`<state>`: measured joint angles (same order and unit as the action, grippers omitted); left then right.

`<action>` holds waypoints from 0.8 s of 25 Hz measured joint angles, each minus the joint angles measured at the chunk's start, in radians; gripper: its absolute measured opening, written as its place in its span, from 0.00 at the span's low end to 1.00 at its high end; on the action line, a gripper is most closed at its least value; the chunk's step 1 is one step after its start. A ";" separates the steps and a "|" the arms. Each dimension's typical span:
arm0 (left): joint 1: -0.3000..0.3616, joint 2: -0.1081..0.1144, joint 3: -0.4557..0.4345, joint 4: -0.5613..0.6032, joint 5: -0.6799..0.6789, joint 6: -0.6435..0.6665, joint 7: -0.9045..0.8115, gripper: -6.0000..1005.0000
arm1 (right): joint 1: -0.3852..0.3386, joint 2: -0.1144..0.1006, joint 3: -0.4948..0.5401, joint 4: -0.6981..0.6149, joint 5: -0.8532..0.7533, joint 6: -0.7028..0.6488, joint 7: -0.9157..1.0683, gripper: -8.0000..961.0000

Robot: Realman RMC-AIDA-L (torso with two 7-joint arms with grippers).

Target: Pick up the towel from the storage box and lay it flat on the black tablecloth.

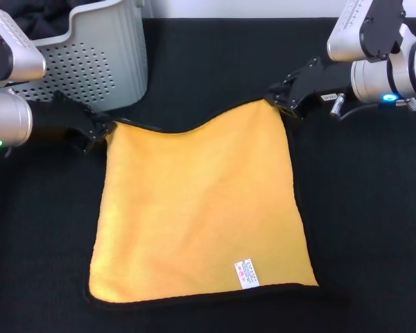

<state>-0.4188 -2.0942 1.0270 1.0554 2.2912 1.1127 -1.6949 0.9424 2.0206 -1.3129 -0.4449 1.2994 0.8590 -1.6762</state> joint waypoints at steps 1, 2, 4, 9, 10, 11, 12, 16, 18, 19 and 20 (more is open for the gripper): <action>0.002 0.000 -0.002 0.000 0.000 0.000 -0.001 0.11 | -0.001 0.000 0.000 -0.002 0.002 -0.001 0.002 0.04; 0.004 0.000 -0.003 0.002 -0.001 0.001 -0.002 0.11 | -0.003 -0.001 0.000 -0.003 0.003 0.000 0.003 0.04; 0.007 0.001 -0.003 0.004 -0.004 0.004 -0.002 0.11 | -0.007 -0.002 0.000 -0.004 0.003 0.003 0.003 0.12; 0.010 0.002 -0.002 0.008 -0.010 0.012 -0.002 0.28 | -0.016 -0.002 0.000 -0.007 0.004 0.004 0.000 0.34; 0.011 0.002 -0.002 0.010 -0.010 0.015 -0.002 0.32 | -0.020 -0.001 0.000 -0.010 0.005 0.005 -0.001 0.38; 0.011 0.002 -0.003 0.012 -0.011 0.019 -0.002 0.35 | -0.020 -0.001 0.000 -0.010 0.005 0.005 -0.001 0.43; 0.012 0.002 -0.003 0.014 -0.013 0.024 -0.002 0.38 | -0.041 0.000 0.000 -0.036 0.006 0.014 0.000 0.48; 0.026 0.002 -0.004 0.051 -0.049 0.059 -0.002 0.48 | -0.079 0.002 0.000 -0.088 0.007 0.036 0.002 0.62; 0.054 0.003 -0.004 0.104 -0.094 0.106 0.003 0.48 | -0.095 0.002 0.000 -0.114 0.011 0.060 0.003 0.69; 0.068 0.003 -0.004 0.130 -0.114 0.128 0.006 0.48 | -0.105 0.002 -0.001 -0.131 0.014 0.076 0.004 0.69; 0.082 0.003 -0.004 0.157 -0.137 0.156 0.012 0.48 | -0.118 0.002 -0.001 -0.149 0.017 0.094 0.005 0.70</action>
<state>-0.3364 -2.0908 1.0229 1.2124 2.1544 1.2685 -1.6832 0.8248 2.0230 -1.3141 -0.5939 1.3165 0.9526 -1.6716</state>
